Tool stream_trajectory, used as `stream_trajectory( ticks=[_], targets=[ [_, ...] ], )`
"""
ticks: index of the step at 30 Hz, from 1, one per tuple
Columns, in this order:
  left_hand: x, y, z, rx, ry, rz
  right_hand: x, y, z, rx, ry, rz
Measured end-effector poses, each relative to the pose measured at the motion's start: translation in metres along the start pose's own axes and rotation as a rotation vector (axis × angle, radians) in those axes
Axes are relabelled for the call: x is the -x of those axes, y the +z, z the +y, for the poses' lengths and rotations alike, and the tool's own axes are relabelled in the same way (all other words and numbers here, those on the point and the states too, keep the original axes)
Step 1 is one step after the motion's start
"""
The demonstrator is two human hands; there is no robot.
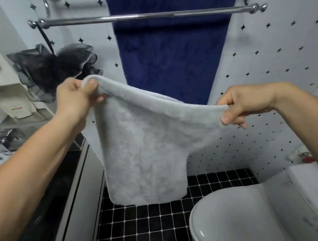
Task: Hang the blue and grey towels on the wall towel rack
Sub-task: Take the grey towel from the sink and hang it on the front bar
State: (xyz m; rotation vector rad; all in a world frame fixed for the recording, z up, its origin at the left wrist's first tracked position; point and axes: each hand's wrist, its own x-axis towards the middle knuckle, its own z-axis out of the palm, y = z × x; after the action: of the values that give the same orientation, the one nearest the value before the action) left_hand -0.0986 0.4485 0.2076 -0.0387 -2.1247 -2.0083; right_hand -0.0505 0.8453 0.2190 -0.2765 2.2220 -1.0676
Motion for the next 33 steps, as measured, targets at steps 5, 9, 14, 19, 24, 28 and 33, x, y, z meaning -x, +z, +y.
stream_trajectory(
  ticks=[5,9,14,19,24,28,33],
  targets=[
    [0.007,-0.015,0.011,-0.179,-0.201,-0.359,-0.012,-0.012,0.016,0.038,0.070,0.653],
    [0.005,-0.005,0.016,-0.028,-0.050,-0.116,-0.019,-0.005,0.013,-0.145,-0.055,0.521],
    [0.005,-0.013,0.008,-0.175,-0.058,-0.132,-0.014,-0.011,0.018,-0.103,-0.003,0.665],
    [0.003,-0.004,0.011,-0.143,-0.007,-0.099,-0.014,-0.023,0.017,-0.209,-0.094,0.805],
    [0.000,0.002,0.016,-0.149,0.025,-0.113,-0.009,-0.040,0.019,-0.114,-0.029,0.831],
    [-0.002,0.000,0.011,-0.138,0.012,-0.107,-0.005,-0.039,0.013,-0.161,-0.112,0.822],
    [-0.004,-0.004,0.004,-0.169,0.016,-0.104,-0.003,-0.037,0.007,-0.203,-0.116,0.783]
  ],
)
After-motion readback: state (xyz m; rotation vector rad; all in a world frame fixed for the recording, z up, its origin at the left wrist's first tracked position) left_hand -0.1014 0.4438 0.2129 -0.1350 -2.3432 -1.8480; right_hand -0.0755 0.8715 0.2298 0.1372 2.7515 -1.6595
